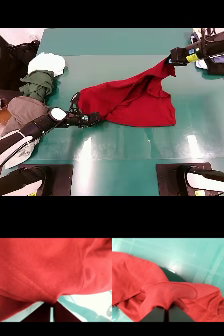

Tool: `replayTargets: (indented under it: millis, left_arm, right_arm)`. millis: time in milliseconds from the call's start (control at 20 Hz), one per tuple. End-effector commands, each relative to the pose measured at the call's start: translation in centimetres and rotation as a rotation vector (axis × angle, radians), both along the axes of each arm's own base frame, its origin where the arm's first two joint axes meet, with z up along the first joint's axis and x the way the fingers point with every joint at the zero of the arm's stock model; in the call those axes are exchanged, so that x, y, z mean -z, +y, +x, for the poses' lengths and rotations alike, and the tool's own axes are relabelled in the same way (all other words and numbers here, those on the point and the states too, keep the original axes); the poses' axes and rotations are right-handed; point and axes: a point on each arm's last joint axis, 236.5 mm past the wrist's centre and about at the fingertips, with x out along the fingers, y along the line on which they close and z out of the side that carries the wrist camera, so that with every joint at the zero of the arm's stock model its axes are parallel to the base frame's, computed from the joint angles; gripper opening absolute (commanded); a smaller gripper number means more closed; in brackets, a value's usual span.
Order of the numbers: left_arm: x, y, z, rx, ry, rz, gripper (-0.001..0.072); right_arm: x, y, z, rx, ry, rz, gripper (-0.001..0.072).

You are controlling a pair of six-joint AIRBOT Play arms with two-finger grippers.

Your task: Fold the shirts.

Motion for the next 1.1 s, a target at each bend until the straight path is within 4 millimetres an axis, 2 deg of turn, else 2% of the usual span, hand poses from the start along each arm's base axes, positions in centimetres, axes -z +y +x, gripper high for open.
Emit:
replayTargets:
  millis: [0, 100, 150, 200, 300, 350, 400, 500, 550, 650, 750, 850, 900, 1050]
  left_arm:
    - [-0.9, -0.8, -0.1, 0.016, 0.008, -0.033, 0.0024]
    - [-3.6, -2.3, -0.3, 0.13, -0.032, -0.066, 0.0024]
    - [-5.7, -3.0, 0.0, 0.173, -0.081, -0.085, 0.0024]
    - [-8.7, -3.5, 1.0, 0.198, -0.161, -0.097, 0.0024]
    - [-16.0, -3.2, 3.7, 0.215, -0.376, -0.093, 0.0024]
    - [-20.3, -2.3, 4.9, 0.205, -0.485, -0.089, 0.0024]
    - [-25.2, -0.7, 6.0, 0.186, -0.613, -0.07, 0.0023]
    - [-34.9, 3.4, 6.7, 0.139, -0.863, 0.005, 0.0024]
    - [-39.8, 5.5, 6.2, 0.109, -0.985, 0.051, 0.0024]
    - [-48.3, 9.0, 3.7, 0.047, -1.198, 0.136, 0.0024]
    - [-55.1, 10.9, -0.2, 0.011, -1.37, 0.183, 0.0024]
    - [-60.2, 11.7, -4.0, -0.012, -1.501, 0.173, 0.0024]
    - [-62.1, 12.1, -5.7, -0.022, -1.553, 0.165, 0.0024]
    - [-66.0, 12.9, -9.4, -0.059, -1.673, 0.143, 0.0024]
  right_arm:
    - [0.1, 0.0, -0.2, -0.002, 0.006, -0.002, 0.0015]
    - [-0.1, -0.1, -0.3, -0.003, 0.004, -0.002, 0.0014]
    - [-0.4, -0.1, -0.4, -0.002, -0.003, -0.004, 0.0014]
    - [-0.9, -0.3, -0.5, 0.003, -0.017, -0.003, 0.0015]
    - [-2.9, -1.1, -0.6, 0.031, -0.077, 0.006, 0.0015]
    - [-4.4, -1.6, -0.7, 0.049, -0.12, 0.01, 0.0014]
    - [-6.3, -2.5, -1.0, 0.077, -0.18, 0.013, 0.0014]
    - [-10.9, -3.9, -2.0, 0.13, -0.315, 0.031, 0.0014]
    - [-13.7, -4.4, -2.9, 0.155, -0.395, 0.059, 0.0014]
    - [-19.9, -5.1, -5.2, 0.184, -0.56, 0.087, 0.0014]
    - [-26.2, -5.7, -8.4, 0.201, -0.739, 0.075, 0.0014]
    - [-32.3, -5.6, -12.7, 0.204, -0.93, 0.054, 0.0014]
    - [-34.6, -5.5, -14.6, 0.206, -1.005, 0.046, 0.0014]
    - [-39.2, -5.7, -19.5, 0.229, -1.158, 0.015, 0.0014]
